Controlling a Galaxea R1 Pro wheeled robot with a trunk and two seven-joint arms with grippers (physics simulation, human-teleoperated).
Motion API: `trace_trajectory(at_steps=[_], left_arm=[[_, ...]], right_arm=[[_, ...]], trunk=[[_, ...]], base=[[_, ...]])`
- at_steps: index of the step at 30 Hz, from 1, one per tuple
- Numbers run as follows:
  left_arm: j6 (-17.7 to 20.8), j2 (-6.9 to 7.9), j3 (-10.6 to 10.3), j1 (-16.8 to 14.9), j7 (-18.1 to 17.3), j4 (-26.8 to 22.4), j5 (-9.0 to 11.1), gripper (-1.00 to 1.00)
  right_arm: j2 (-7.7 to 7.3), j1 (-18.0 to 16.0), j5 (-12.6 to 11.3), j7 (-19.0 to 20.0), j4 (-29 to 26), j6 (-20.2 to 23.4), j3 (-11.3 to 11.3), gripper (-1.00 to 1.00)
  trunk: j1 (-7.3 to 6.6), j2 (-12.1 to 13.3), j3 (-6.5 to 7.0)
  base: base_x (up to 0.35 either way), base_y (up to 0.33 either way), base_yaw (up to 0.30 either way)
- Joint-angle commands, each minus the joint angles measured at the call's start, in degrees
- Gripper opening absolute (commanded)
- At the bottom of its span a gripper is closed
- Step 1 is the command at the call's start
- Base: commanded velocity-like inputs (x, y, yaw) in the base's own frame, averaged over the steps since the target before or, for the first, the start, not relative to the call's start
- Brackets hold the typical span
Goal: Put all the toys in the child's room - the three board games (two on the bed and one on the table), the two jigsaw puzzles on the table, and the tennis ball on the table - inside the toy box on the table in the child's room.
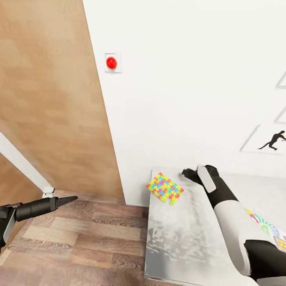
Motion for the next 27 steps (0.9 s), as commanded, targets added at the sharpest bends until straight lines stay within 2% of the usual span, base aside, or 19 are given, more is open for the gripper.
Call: trace_trajectory(at_steps=[1,27], left_arm=[[0.6,0.02,0.0,0.0,-0.2,0.0,0.0,1.00],[0.6,0.04,0.0,0.0,-0.2,0.0,0.0,1.00]], right_arm=[[0.03,-0.1,-0.6,-0.5,-0.1,0.0,0.0,1.00],[0.29,-0.4,-0.9,0.2,0.0,-0.2,0.0,1.00]], trunk=[[0.03,-0.1,-0.20],[0.03,-0.1,-2.65]], base=[[0.000,0.000,0.000],[0.000,0.000,0.000]])
